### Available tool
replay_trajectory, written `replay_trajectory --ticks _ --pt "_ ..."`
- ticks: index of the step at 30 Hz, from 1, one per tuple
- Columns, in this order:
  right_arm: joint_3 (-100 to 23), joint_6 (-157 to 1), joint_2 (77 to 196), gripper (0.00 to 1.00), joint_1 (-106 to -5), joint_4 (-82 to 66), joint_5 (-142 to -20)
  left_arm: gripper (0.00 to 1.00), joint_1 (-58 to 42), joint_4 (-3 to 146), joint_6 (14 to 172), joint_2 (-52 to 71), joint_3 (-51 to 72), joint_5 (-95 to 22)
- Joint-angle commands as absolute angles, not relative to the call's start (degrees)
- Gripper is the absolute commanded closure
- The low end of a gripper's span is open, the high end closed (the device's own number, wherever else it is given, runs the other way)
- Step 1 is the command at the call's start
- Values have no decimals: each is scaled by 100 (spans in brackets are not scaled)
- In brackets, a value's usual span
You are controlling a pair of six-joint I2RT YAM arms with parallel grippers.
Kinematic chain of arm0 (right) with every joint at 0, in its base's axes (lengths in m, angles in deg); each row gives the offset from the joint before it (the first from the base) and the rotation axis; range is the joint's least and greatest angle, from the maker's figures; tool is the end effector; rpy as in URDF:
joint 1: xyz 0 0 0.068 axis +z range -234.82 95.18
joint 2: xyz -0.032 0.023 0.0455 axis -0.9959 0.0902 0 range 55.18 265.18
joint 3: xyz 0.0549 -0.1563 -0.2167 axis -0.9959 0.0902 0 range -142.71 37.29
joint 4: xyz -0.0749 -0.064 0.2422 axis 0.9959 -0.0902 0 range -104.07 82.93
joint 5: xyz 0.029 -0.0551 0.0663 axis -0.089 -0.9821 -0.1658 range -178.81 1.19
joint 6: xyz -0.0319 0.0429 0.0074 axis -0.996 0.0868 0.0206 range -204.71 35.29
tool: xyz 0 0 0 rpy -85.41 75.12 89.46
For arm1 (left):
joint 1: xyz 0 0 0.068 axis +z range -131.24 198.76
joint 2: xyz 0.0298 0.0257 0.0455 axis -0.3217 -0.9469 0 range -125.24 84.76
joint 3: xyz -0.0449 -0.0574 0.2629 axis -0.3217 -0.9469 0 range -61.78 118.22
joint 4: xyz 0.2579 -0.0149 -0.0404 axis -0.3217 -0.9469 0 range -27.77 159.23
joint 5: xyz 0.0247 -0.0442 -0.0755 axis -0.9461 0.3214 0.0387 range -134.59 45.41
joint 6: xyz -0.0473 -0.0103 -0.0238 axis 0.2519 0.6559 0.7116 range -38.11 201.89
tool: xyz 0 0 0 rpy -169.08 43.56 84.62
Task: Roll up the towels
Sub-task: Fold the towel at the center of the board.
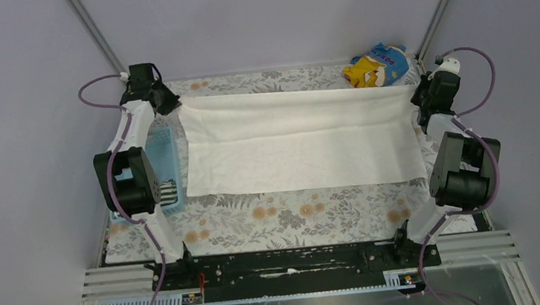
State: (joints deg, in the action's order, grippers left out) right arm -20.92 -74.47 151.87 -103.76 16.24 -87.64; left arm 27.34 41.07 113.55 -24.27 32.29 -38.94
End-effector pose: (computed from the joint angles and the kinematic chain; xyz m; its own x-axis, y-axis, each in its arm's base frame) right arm 0.3652 -0.1243 0.2415 -0.1892 0.2528 -0.9488 0.3449 0.9218 0.1768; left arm 0.4337 0.0620 0.2830 -0.5348 -0.6088 -0.5860 -0.4204 0.7933 -0.4404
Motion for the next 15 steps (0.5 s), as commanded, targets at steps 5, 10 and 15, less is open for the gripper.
replay_trajectory --ticks 5,10,15 --pt "-1215 -7504 14187 99 -10622 2119 -10237 100 2993 4641 11308 -1615 2082 -4464" --pt "-733 -7327 13701 99 -10628 2006 -10656 100 3064 4607 11368 -1164 1409 -4523" --pt "-597 -7169 13267 100 -10648 1447 -11204 100 3139 4393 11390 -744 1000 -4836"
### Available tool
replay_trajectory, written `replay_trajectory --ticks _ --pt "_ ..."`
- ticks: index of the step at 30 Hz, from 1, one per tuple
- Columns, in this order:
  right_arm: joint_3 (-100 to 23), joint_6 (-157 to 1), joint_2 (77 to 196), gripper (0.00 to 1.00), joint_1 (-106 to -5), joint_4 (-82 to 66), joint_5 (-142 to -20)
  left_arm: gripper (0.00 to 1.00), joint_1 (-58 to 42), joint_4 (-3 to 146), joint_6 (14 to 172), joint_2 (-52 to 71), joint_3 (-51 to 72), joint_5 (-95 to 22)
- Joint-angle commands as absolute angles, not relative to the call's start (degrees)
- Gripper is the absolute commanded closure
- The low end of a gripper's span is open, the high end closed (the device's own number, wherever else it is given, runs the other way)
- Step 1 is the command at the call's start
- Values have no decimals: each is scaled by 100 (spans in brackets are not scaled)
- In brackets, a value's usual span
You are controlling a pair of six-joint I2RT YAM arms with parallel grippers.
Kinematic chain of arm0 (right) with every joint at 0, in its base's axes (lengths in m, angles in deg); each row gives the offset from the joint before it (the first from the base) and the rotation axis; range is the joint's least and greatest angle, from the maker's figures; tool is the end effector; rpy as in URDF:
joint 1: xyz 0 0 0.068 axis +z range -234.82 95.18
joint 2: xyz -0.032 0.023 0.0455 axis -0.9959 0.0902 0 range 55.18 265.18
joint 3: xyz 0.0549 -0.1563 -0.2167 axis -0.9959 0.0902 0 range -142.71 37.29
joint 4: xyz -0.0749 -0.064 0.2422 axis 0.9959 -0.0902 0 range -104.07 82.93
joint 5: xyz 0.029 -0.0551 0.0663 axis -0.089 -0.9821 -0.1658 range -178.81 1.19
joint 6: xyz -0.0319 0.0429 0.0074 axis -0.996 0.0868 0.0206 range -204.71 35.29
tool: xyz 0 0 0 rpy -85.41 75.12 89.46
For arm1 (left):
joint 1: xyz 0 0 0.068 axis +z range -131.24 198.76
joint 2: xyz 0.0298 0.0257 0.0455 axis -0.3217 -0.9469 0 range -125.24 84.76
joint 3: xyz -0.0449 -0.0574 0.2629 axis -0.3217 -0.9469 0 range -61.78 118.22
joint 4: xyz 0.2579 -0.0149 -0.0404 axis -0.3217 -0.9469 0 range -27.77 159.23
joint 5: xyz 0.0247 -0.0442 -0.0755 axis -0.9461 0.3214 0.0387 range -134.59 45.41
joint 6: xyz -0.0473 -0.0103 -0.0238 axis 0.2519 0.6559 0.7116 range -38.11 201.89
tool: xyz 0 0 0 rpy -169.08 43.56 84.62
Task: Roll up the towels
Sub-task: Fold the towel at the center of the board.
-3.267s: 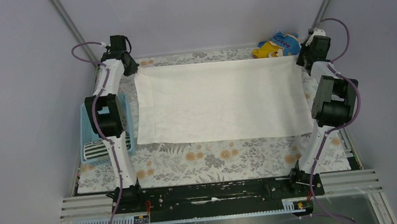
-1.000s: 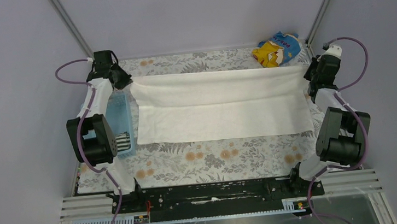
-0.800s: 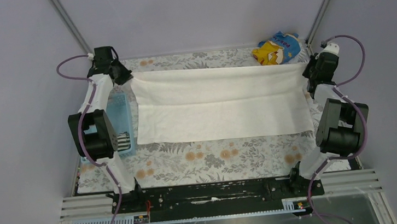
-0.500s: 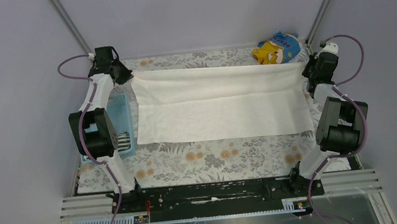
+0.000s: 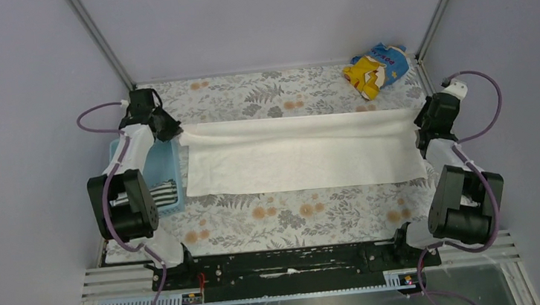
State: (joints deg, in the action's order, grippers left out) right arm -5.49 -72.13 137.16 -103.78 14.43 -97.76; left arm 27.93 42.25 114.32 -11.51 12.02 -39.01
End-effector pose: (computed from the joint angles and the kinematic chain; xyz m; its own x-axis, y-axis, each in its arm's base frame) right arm 0.2963 -0.1074 0.2333 -0.1802 0.2894 -0.9401 0.5126 0.8433 0.1613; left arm 0.3651 0.0555 0.2546 -0.5817 -0.6344 -0.5091 -0.4833 0.7730 -0.4110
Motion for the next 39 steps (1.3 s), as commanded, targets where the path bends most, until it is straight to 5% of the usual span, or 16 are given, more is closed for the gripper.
replay_trajectory --ticks 1,39 --pt "-562 -7136 13210 99 -10657 1371 -11269 100 3144 4362 11422 -672 888 -4890" --pt "559 -5998 12531 98 -10653 41 -12290 100 3153 3930 12583 -323 -686 -5665"
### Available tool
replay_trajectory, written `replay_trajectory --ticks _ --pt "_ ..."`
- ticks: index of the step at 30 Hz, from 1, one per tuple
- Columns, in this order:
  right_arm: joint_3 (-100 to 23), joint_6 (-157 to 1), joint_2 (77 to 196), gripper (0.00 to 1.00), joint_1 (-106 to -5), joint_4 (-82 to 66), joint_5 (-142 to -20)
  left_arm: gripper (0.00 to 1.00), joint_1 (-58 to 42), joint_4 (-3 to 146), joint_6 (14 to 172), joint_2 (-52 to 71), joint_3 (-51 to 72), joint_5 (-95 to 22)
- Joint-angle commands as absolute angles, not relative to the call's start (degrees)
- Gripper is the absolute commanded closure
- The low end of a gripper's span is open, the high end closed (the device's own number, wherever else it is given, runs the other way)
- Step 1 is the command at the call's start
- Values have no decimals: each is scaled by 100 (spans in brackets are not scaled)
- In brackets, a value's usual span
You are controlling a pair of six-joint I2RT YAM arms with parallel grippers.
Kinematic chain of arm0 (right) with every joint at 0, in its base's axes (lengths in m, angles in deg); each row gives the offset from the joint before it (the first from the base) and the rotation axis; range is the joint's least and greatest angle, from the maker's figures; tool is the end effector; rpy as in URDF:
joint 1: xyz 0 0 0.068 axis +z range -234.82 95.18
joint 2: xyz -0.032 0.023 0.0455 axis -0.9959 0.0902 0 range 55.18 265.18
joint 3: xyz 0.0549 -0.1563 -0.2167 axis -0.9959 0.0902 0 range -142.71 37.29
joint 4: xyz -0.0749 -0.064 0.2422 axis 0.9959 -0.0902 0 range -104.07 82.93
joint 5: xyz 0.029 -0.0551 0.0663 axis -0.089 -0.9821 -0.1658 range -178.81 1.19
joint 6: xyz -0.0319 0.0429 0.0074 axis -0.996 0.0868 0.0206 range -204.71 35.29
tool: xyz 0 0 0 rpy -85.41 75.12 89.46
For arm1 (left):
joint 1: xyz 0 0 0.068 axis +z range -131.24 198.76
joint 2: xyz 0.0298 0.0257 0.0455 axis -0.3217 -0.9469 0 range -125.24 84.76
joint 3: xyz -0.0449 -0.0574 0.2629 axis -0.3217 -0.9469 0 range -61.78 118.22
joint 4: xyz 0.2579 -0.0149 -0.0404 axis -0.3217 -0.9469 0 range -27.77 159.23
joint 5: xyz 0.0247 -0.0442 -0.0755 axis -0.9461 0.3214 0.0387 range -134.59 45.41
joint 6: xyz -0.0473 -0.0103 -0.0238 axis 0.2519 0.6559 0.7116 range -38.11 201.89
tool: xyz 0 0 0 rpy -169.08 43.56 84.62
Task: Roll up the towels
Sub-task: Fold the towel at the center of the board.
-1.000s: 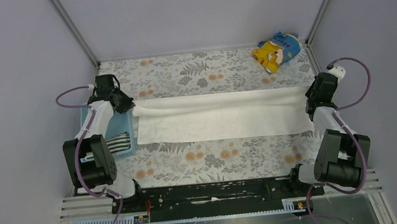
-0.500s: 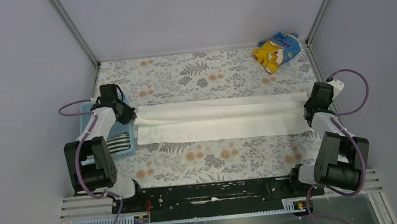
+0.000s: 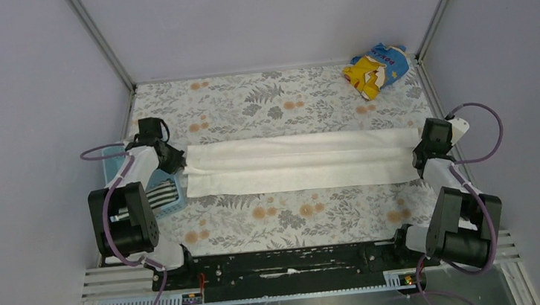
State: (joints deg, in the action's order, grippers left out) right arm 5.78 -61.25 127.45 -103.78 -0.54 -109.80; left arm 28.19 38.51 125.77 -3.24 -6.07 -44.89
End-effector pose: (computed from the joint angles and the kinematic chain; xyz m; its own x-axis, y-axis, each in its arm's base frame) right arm 0.2353 -0.0941 0.1900 -0.2557 0.4808 -0.8387 0.7469 0.6490 0.1443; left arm 0.2956 0.0494 0.1995 -0.5186 -0.7886 -0.3303 -0.7289 0.6097 -0.3113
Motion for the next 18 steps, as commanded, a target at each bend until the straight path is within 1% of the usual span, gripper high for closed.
replay_trajectory --ticks 1,12,18 --pt "567 -5959 12487 98 -10653 11 -12285 100 3157 3939 12591 -294 -703 -5637" --pt "308 -6057 11964 98 -10651 -114 -12193 100 3156 3970 12496 240 -577 -5607" --pt "584 -5979 11964 97 -10653 -99 -12224 100 3157 3963 12538 177 -781 -5652"
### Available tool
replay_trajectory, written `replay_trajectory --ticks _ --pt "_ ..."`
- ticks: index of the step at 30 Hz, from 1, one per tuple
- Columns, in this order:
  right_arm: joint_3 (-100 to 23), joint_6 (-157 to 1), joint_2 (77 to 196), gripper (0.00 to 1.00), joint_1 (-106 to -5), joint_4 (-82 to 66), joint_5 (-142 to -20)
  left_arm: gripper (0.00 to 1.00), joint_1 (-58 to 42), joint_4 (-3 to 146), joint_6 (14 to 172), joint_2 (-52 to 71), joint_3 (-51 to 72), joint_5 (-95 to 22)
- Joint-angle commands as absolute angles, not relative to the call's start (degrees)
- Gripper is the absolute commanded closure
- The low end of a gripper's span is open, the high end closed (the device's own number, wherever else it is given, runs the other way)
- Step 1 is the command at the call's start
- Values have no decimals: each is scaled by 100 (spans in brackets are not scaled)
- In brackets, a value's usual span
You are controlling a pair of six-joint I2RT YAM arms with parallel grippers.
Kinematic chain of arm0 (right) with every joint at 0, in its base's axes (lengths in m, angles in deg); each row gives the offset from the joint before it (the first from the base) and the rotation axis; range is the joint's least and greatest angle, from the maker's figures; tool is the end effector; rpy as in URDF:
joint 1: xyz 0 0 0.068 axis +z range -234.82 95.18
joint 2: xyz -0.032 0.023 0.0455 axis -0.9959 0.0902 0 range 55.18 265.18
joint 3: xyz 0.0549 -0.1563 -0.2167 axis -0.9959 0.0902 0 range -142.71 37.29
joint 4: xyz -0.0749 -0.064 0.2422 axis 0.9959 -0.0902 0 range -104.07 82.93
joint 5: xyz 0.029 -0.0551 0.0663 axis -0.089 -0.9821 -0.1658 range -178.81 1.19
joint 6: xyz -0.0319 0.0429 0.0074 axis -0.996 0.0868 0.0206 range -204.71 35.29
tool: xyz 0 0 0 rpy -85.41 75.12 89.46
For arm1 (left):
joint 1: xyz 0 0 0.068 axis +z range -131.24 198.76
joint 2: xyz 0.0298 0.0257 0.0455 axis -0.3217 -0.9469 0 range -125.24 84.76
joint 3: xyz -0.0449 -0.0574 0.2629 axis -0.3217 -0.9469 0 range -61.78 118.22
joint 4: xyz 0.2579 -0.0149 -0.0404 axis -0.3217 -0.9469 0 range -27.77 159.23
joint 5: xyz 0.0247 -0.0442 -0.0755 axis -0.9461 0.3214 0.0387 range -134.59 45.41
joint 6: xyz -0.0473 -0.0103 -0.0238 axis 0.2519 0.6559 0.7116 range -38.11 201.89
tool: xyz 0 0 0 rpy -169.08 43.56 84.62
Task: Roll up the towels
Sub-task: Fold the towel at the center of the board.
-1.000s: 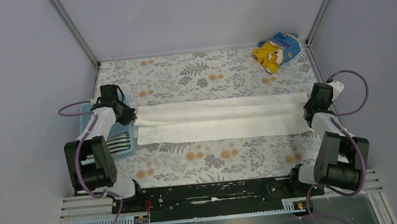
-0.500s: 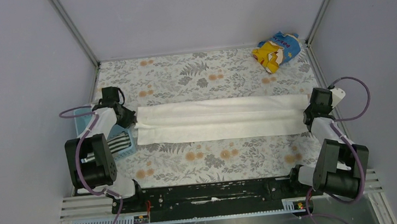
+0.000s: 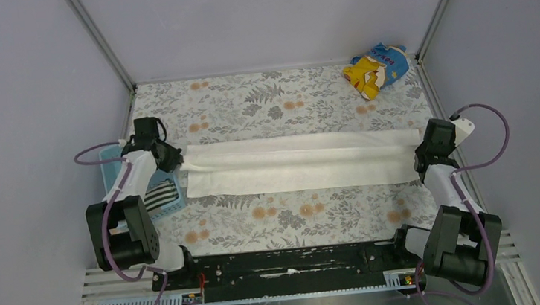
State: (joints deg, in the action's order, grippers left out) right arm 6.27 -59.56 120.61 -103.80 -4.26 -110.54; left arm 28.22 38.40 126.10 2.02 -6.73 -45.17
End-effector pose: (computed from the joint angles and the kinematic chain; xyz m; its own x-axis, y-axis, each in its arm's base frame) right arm 0.2205 -0.0896 0.2085 -0.1934 0.4839 -0.8535 0.7539 0.6300 0.1864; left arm 0.2847 0.0479 0.2212 -0.4849 -0.7875 -0.3803 -0.7080 0.6088 -0.3580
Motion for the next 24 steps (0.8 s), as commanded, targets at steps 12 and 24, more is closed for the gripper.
replay_trajectory --ticks 12,24 --pt "928 -5596 12097 94 -10653 -370 -12442 95 3154 4024 12948 107 -1265 -5521" --pt "957 -5075 11050 47 -10654 -1194 -11723 63 3153 3873 13231 1385 -1655 -5666"
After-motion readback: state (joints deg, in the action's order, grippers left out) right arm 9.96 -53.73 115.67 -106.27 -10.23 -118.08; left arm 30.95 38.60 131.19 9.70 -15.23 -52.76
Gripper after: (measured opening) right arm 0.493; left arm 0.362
